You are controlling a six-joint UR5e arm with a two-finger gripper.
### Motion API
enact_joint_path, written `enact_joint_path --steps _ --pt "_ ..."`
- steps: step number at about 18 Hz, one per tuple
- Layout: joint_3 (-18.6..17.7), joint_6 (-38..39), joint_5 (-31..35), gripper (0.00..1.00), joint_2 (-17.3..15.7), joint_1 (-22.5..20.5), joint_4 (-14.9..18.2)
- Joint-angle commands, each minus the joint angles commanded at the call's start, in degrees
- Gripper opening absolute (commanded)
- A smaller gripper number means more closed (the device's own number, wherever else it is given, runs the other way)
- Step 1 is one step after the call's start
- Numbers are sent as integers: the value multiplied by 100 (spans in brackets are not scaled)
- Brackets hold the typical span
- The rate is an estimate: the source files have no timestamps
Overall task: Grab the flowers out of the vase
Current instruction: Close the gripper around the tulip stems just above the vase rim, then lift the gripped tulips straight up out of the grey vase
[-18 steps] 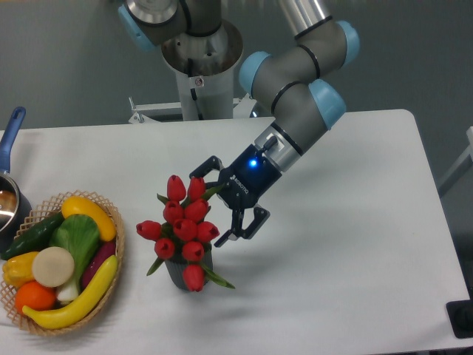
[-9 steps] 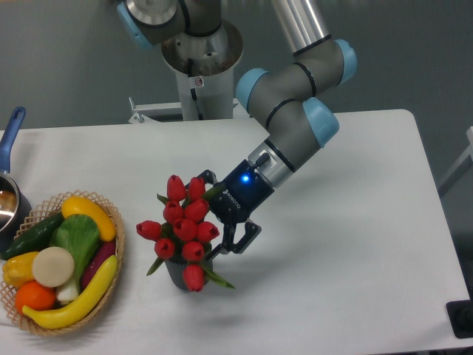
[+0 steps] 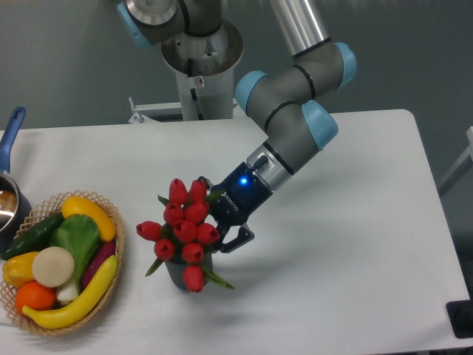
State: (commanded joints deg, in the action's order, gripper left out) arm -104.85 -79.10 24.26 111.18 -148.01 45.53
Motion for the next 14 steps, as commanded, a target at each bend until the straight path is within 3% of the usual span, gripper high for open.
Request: enact_joint_path --steps 5,10,14 --pt "-9 35 -9 34 -9 0 0" --pt "-9 70 -53 34 -70 0 0" --pt "9 492 -193 34 -307 9 0"
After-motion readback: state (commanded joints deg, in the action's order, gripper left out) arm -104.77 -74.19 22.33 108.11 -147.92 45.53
